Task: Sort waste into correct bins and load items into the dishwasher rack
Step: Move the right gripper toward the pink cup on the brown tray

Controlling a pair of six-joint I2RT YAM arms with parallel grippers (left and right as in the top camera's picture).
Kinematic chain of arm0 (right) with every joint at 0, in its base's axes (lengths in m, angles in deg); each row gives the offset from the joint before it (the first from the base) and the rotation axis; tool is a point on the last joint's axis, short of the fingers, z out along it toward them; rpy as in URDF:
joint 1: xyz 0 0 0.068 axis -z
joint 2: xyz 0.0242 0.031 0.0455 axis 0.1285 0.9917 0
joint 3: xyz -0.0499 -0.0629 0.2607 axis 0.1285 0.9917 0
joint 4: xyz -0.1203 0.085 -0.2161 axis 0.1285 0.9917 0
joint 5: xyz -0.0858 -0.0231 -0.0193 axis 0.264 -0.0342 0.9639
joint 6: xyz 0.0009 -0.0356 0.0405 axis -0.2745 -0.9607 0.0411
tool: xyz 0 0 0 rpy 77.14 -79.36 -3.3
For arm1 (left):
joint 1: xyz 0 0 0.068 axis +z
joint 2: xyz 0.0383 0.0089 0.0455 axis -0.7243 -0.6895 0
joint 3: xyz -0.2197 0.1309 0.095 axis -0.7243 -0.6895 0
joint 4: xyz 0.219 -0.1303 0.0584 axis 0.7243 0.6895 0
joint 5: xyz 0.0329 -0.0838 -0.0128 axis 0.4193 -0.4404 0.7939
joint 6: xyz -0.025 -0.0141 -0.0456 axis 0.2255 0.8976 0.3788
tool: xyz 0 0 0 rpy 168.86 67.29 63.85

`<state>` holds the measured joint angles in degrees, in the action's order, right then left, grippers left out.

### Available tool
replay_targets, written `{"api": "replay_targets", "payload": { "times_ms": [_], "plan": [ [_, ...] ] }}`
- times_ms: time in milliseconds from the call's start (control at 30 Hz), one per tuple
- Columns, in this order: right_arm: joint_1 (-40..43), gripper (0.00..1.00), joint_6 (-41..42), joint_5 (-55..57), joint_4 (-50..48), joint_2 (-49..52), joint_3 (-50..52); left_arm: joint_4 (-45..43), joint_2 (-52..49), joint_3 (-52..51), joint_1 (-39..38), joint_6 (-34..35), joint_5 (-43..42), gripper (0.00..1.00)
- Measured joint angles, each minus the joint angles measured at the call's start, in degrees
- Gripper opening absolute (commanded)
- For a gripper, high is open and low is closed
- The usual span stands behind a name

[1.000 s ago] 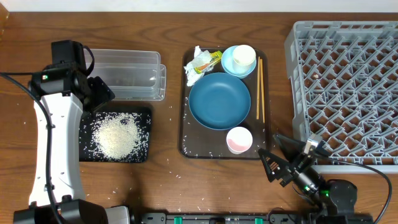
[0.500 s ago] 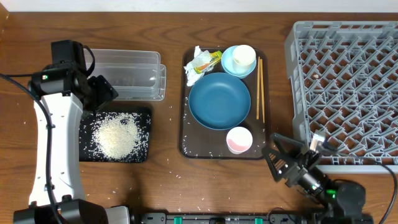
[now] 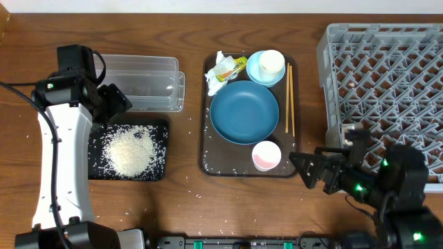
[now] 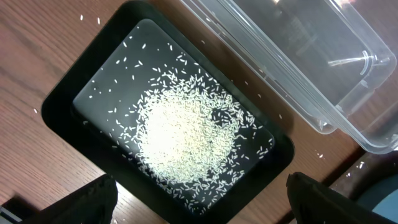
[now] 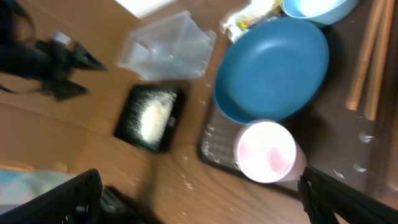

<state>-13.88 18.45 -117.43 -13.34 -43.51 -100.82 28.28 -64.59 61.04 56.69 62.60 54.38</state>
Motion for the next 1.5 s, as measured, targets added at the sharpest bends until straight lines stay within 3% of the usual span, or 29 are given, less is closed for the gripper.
{"api": "replay_targets", "payload": {
  "times_ms": [167, 533, 933, 1500],
  "plan": [
    [-9.4, 0.99, -3.5, 8.4, 6.6, 7.4, -5.8, 0.0, 0.0, 0.0, 0.0, 0.0, 0.0, 0.90],
    [-33.0, 0.99, -0.4, 24.6, 8.3, 25.0, -10.3, 0.0, 0.0, 0.0, 0.0, 0.0, 0.0, 0.90],
    [-35.4, 0.99, -0.1, 31.9, 12.9, 46.9, -17.4, 0.0, 0.0, -0.1, 0.0, 0.0, 0.0, 0.90],
    [-35.7, 0.99, -0.5, 31.6, 0.3, 48.1, -18.0, 0.0, 0.0, -0.1, 0.0, 0.0, 0.0, 0.90]
  ]
}}
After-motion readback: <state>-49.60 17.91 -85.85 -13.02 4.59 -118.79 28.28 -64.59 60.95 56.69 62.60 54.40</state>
